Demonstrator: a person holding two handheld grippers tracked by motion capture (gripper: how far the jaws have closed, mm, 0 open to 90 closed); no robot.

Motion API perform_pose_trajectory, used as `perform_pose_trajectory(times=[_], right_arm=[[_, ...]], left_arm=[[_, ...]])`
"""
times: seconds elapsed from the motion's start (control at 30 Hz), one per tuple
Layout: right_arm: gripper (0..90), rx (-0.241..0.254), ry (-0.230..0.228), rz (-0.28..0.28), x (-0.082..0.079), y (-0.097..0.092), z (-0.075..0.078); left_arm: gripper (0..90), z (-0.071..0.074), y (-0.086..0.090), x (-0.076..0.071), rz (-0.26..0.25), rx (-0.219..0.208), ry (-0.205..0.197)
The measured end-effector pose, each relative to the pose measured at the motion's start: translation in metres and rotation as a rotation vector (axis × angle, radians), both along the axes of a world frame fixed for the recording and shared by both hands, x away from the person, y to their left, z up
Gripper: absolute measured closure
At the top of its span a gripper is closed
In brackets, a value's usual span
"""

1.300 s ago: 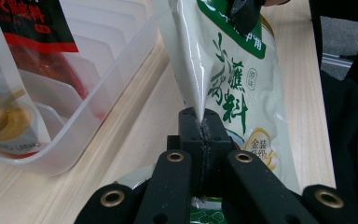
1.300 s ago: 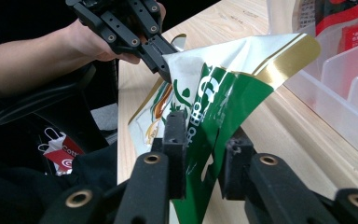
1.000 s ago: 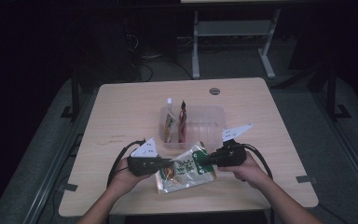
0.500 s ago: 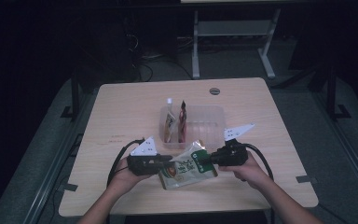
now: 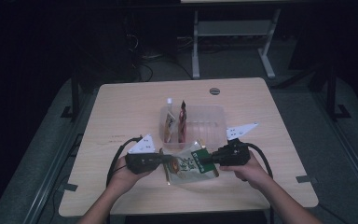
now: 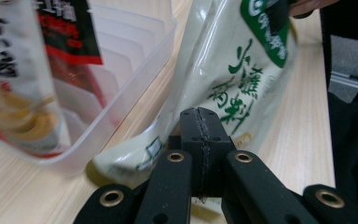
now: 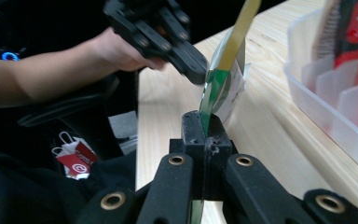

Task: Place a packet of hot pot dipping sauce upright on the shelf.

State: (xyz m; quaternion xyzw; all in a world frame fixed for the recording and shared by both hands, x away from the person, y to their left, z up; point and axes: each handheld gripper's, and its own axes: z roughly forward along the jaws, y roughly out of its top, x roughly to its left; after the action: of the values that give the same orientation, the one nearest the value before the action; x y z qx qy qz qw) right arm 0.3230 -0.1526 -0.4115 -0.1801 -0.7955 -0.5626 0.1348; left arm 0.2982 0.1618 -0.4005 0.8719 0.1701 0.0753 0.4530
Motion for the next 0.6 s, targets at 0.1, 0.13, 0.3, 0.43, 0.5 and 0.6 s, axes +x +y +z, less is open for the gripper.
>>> perform_pose_trajectory(times=[0.1,0.13,0.3,0.43,0.5,0.6], right_arm=[[90.0,0.014,-0.012,0.015,-0.003,0.002,0.004],[90.0,0.022,-0.008,0.022,-0.004,0.003,0.005],[90.0,0.055,-0.016,0.049,-0.009,0.006,0.012],[90.0,0.068,-0.020,0.058,-0.011,0.007,0.015],[90.0,0.074,-0.024,0.053,-0.011,0.006,0.016],[90.0,0.082,-0.032,0.047,-0.011,0.003,0.018]], left_arm=[[89.7,-0.002,-0.010,0.000,-0.004,0.033,-0.018],[89.7,-0.002,-0.013,0.000,-0.006,0.032,-0.015],[89.7,-0.001,-0.024,-0.001,-0.033,0.021,-0.012],[89.7,0.001,-0.035,-0.001,-0.054,0.013,-0.011],[89.7,0.001,-0.039,0.000,-0.060,0.003,-0.007],[89.7,0.001,-0.045,0.000,-0.077,-0.011,0.010]])
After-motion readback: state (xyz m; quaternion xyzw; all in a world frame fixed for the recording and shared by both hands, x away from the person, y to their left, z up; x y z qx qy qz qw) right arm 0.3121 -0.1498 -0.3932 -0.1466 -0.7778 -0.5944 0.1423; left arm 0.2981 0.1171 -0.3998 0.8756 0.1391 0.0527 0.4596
